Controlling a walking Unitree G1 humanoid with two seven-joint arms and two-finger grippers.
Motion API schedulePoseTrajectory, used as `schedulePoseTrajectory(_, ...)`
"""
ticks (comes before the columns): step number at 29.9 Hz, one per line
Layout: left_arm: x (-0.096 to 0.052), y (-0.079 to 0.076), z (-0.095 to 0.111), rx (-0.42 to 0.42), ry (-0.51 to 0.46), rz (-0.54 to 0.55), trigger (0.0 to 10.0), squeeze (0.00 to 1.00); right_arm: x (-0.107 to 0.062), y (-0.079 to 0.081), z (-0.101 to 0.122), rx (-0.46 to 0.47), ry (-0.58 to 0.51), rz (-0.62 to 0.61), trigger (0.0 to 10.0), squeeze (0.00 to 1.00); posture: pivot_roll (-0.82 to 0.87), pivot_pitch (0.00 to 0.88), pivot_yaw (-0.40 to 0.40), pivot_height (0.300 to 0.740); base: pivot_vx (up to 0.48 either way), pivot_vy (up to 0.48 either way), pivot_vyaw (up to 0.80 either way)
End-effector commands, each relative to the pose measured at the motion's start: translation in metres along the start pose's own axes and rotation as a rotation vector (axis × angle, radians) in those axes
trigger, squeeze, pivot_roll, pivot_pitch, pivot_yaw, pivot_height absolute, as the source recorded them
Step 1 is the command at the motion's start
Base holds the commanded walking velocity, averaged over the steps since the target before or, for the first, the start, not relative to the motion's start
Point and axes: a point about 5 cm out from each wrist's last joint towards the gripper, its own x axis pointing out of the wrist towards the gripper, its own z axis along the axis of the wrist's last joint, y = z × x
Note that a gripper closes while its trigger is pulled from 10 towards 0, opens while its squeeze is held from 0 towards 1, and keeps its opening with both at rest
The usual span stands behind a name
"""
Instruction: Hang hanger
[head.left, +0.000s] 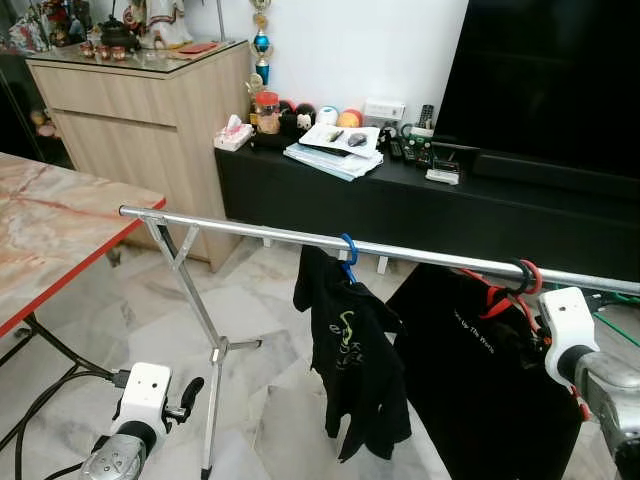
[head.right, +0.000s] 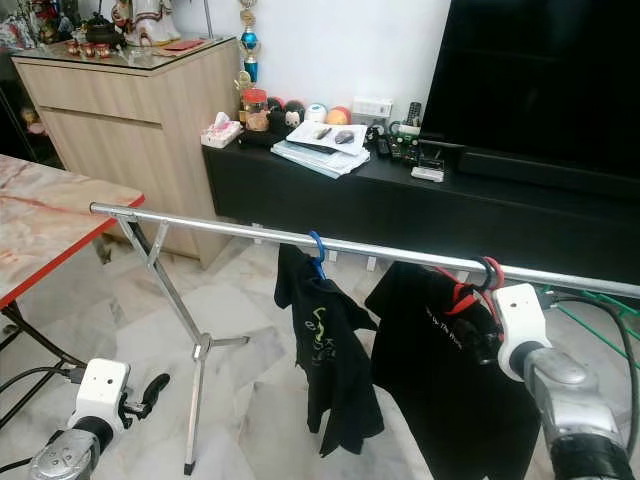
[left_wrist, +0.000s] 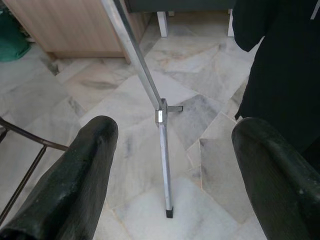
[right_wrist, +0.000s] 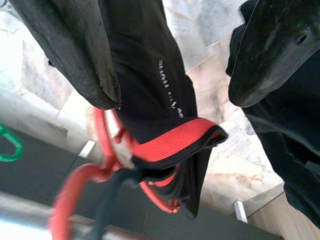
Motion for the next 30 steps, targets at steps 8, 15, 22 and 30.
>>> schedulePoseTrajectory(8,-0.001,0.005,-0.003,0.018,0.019,0.011,10.0,0.0,0.007,0.0,-0.005,0.022,0.036,-0.077,10.0,0.0,0.15,0.0,0.009,0.74,0.0,0.0,0.0)
schedulePoseTrajectory(15,-0.003,0.006,-0.004,0.02,0.024,0.013,10.0,0.0,0.007,-0.008,-0.002,0.047,0.014,-0.155,10.0,0.0,0.15,0.0,0.013,0.74,0.0,0.0,0.0)
schedulePoseTrajectory(22,-0.002,0.004,-0.004,0.021,0.023,0.006,10.0,0.0,0.01,-0.001,-0.012,0.045,0.053,-0.117,10.0,0.0,0.15,0.0,0.016,0.74,0.0,0.0,0.0)
schedulePoseTrajectory(30,-0.002,0.006,-0.003,0.023,0.023,0.01,10.0,0.0,0.013,0.006,-0.023,0.059,0.095,-0.111,10.0,0.0,0.16,0.0,0.015,0.74,0.0,0.0,0.0)
